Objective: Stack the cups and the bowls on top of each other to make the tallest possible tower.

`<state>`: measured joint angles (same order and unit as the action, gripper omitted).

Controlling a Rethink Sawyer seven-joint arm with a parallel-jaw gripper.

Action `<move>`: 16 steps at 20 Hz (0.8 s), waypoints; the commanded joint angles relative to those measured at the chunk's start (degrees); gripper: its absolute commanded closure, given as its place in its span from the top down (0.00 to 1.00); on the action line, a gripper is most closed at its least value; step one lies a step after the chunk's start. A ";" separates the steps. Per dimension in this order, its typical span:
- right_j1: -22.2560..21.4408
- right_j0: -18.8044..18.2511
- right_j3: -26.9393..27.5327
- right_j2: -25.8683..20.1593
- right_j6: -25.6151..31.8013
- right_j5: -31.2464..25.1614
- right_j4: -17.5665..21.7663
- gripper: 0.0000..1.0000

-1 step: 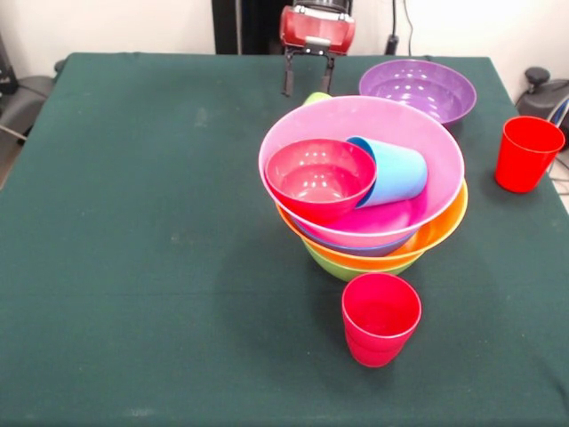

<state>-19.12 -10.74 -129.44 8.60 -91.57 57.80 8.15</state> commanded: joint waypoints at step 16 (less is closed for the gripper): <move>3.69 4.50 8.99 0.05 -10.38 1.17 -8.00 1.00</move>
<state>-18.79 -8.06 -128.34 11.20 -91.57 57.81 4.22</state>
